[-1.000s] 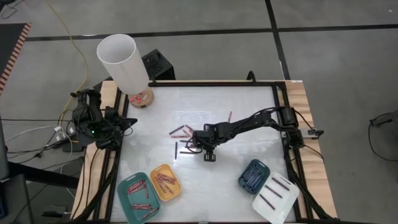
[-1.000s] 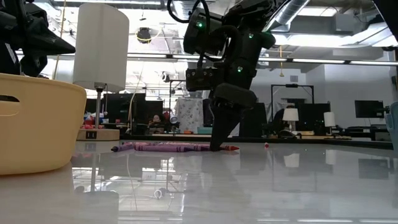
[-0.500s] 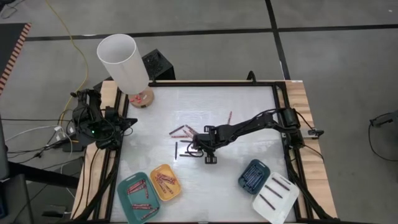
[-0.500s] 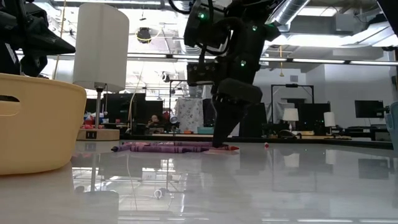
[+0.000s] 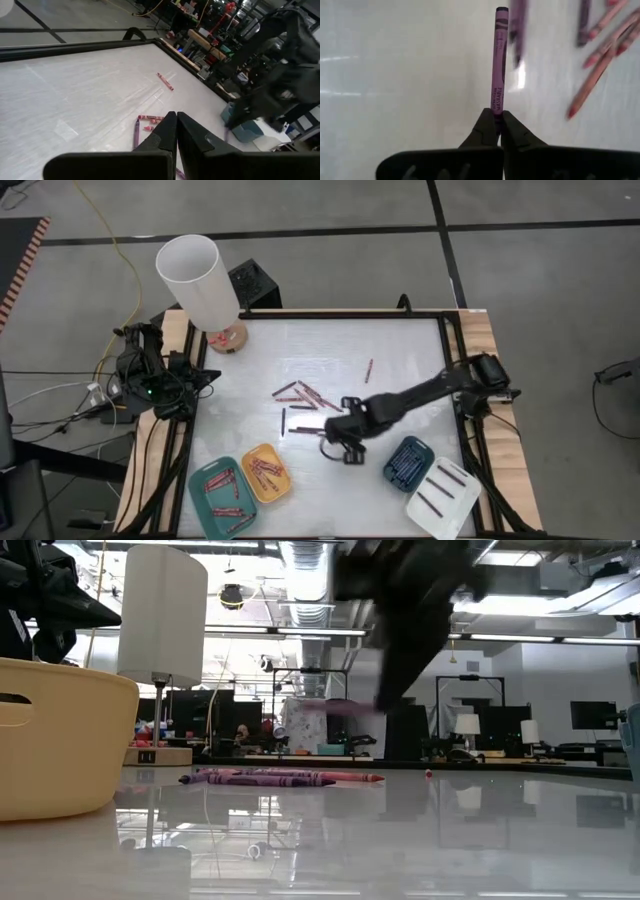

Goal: Sort crayons
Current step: Put the purple crayon into the white bin

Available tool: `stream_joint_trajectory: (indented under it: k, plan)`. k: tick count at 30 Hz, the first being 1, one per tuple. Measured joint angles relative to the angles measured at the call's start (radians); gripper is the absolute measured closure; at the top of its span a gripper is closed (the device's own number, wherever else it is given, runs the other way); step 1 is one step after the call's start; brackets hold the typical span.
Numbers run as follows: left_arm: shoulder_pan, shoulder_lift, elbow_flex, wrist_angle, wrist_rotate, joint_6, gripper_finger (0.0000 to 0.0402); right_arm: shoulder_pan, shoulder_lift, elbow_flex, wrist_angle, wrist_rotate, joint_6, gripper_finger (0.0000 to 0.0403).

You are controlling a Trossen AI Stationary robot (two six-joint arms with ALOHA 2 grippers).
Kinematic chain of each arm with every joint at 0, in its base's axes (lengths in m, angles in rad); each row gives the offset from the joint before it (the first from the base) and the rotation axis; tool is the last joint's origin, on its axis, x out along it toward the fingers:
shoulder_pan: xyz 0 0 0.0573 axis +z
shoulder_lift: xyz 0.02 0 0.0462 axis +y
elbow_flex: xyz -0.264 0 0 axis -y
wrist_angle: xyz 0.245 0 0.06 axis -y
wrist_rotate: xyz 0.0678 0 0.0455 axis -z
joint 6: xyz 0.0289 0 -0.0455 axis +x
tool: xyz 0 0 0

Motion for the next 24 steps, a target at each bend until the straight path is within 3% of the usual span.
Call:
stream_joint_trajectory:
  k: [6,24]
  plan:
    - [0.000,0.000,0.000,0.000,0.000,0.000,0.0401,0.143,-0.115,0.001,-0.140,0.018,0.230,0.0401]
    - [0.000,0.000,0.000,0.000,-0.001,0.000,0.0401,0.705,-0.186,0.001,-0.566,0.030,1.395,0.0401]
